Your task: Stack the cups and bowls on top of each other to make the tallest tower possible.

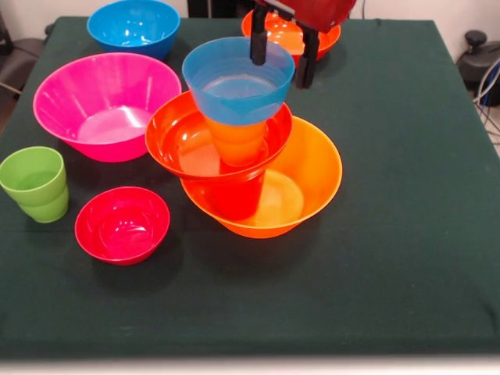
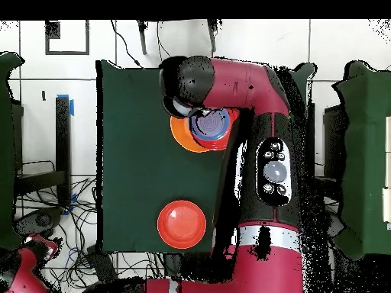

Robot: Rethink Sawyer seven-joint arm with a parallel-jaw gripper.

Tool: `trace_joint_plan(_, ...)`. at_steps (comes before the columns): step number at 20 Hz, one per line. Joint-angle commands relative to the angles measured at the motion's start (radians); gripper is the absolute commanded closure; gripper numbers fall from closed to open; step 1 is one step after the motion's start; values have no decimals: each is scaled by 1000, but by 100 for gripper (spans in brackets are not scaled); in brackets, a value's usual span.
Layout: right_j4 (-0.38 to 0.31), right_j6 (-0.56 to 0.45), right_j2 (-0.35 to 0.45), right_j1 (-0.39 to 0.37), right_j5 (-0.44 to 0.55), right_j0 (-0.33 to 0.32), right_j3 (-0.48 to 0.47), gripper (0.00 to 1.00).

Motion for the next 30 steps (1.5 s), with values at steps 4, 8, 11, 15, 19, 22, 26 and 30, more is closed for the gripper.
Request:
trace_joint_plan(4, -12, -188, 110, -8, 154, -25, -14, 0)
trace_joint_plan(8, -47, -224, 114, 22, 216, -30, -124, 0)
trace_joint_plan(11, -68, -259, 126, 62, 271, -36, -228, 0)
trace_joint_plan(15, -113, -320, 148, 145, 313, -40, -403, 0)
trace_joint_plan(19, -113, -330, 157, 182, 331, -43, -460, 0)
trace_joint_plan(22, -118, -347, 155, 203, 350, -43, -508, 0)
trace_joint_plan(26, -123, -365, 152, 234, 367, -40, -568, 0)
trace_joint_plan(30, -128, -402, 157, 278, 397, -43, -647, 0)
